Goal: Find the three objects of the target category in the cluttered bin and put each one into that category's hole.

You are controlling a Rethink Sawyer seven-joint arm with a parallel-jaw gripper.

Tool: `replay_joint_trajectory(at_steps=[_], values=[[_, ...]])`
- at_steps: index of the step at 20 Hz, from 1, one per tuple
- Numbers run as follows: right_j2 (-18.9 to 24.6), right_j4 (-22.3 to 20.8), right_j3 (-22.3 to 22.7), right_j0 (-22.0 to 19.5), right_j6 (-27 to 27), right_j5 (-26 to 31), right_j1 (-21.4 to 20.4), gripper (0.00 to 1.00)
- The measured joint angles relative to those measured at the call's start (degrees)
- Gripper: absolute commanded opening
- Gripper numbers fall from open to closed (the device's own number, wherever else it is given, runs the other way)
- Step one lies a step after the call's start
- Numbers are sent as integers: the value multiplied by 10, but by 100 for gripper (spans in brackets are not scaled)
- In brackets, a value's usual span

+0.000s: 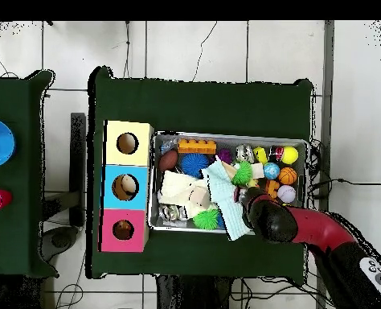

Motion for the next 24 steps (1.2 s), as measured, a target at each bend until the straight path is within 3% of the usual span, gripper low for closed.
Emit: replay_joint_trajectory(at_steps=[21,22,24], values=[[34,0,-16,-27,0,13,3,0],[34,0,-16,-27,0,14,3,100],[34,0,-16,-27,0,14,3,100]])
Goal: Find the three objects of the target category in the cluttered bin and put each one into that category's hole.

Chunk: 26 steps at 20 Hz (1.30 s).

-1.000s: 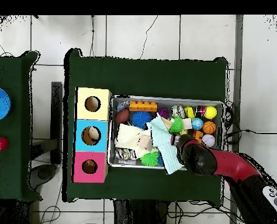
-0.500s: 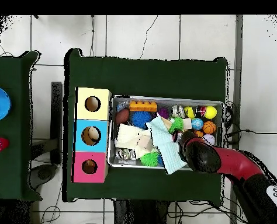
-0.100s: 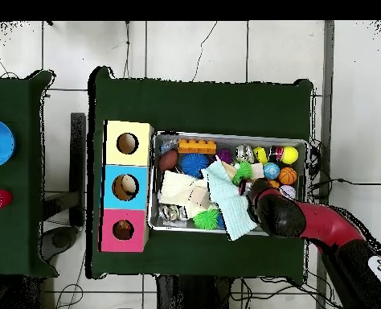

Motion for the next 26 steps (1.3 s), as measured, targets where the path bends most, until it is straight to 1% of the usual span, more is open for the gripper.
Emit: replay_joint_trajectory(at_steps=[17,24,26], values=[[0,0,-1,-1,0,2,-1,100],[5,0,3,-18,0,7,-15,100],[13,-1,3,-28,0,22,-19,100]])
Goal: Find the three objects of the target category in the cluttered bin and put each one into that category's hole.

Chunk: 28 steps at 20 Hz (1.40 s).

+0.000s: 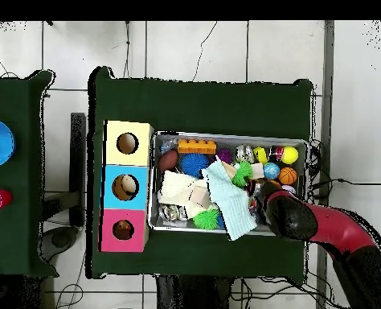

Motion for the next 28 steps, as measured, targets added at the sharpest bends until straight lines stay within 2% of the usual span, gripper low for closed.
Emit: replay_joint_trajectory(at_steps=[8,14,19,28], values=[[32,-33,2,-17,-2,70,-2,100],[46,-61,9,-19,-2,71,13,100],[64,-92,10,-24,-2,71,47,100],[87,-107,5,-43,-11,85,76,100]])
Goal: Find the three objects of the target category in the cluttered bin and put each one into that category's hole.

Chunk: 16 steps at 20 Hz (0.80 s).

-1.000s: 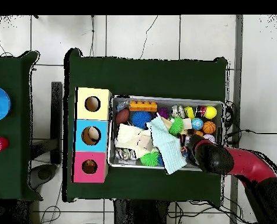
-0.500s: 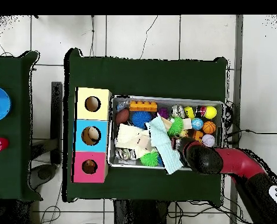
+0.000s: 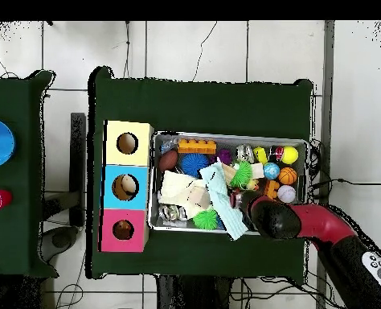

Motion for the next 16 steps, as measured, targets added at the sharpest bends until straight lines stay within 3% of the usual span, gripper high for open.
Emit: replay_joint_trajectory(at_steps=[16], values=[[38,1,0,-6,-8,115,-58,100]])
